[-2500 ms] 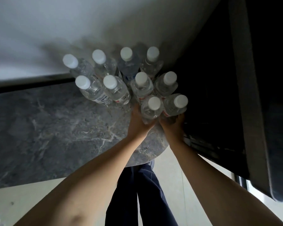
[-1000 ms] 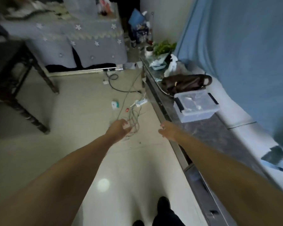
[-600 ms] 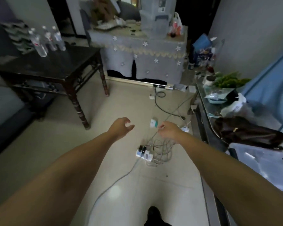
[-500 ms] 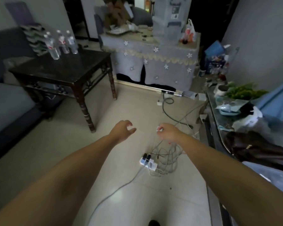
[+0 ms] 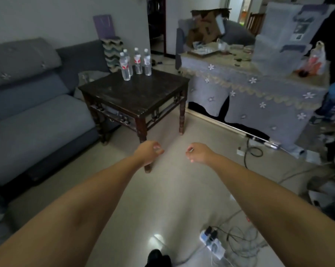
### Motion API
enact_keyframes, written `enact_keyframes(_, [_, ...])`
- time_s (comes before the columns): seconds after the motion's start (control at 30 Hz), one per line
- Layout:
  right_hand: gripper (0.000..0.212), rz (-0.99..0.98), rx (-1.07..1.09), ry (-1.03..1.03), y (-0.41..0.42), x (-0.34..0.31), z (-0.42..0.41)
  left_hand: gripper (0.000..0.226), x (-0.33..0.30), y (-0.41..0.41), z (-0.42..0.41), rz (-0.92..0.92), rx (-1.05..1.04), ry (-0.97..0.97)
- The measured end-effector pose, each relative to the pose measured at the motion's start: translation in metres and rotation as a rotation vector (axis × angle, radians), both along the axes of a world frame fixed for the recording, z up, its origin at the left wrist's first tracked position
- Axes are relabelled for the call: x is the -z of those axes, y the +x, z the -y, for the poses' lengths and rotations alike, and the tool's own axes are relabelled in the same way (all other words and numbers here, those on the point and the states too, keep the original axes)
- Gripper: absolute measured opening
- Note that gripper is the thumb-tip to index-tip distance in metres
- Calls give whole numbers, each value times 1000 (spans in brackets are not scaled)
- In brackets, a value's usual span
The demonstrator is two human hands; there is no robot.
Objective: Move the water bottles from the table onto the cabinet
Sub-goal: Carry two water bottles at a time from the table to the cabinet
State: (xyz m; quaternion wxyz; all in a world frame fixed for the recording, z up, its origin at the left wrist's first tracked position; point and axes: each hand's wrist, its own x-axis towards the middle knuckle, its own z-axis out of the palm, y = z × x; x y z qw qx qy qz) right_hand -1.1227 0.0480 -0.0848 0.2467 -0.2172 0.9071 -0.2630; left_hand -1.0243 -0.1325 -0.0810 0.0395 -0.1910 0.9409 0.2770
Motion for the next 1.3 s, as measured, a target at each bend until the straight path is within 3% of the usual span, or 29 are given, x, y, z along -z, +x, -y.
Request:
enact_keyframes(0.1, [31, -15, 6, 24, -37, -12, 38, 35, -14, -37, 42, -7, 11, -4])
enact_keyframes(0.27, [15, -55, 25, 7, -101, -20, 93, 37, -19, -104, 106, -43, -27, 27])
enact_keyframes(0.4, [13, -41, -5, 17, -148, -17, 127, 38, -9, -152, 131, -25, 8, 50])
enact_keyframes(0.53, [27, 13, -8, 6, -211, -7, 161, 38, -2, -210, 154, -25, 17, 40])
enact_keyframes(0.87, [15, 9, -128, -18, -440, -19, 257, 38, -8, -414, 253, -75, -212, 72])
enact_keyframes(1.0, [25, 15, -107, 15, -514, -28, 291, 37, -7, -476, 274, -111, -253, 106])
enact_keyframes(1.3, [11, 99, -208, 5, -619, -3, 403, 36, 17, -579, 381, -116, -429, 191])
